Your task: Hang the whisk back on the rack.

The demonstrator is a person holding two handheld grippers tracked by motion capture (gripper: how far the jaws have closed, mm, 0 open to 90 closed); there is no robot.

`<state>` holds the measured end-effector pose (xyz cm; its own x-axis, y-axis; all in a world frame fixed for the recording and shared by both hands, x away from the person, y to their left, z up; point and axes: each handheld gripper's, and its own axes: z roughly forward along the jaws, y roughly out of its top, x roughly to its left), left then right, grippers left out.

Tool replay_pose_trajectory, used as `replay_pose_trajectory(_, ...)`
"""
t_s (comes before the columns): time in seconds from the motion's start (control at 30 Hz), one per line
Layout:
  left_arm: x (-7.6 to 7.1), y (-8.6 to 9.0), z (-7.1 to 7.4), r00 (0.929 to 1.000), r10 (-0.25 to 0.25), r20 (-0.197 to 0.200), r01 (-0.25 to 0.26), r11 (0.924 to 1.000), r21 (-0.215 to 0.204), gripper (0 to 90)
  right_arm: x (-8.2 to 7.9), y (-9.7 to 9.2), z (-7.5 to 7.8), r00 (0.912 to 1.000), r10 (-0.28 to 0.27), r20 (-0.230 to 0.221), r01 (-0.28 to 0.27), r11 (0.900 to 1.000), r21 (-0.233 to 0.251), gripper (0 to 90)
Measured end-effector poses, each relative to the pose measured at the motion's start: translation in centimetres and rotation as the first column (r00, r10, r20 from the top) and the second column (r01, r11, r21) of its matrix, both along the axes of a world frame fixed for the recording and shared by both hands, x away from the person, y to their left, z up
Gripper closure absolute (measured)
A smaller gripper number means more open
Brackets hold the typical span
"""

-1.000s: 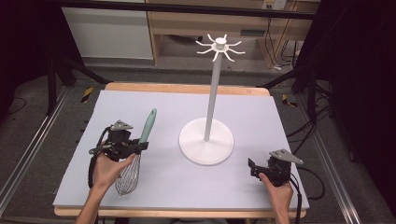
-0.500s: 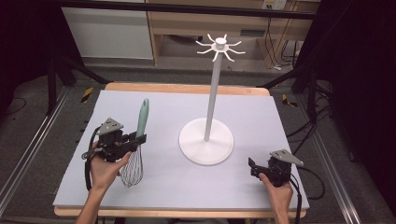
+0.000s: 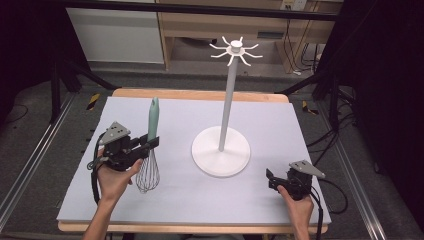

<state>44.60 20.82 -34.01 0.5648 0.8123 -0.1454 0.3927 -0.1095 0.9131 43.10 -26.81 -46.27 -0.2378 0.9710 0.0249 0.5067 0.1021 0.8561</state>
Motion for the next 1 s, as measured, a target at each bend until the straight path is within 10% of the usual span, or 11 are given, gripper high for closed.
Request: replay_pose_trajectory(1.0,0.0,-3.4,4.2,0.9914,-0.065,0.114,0.069,0.9972,-0.031,68.6,0.1,0.1,-0.1,1.0000,0.000,0.004,0.000,1.0000,-0.006,5.3)
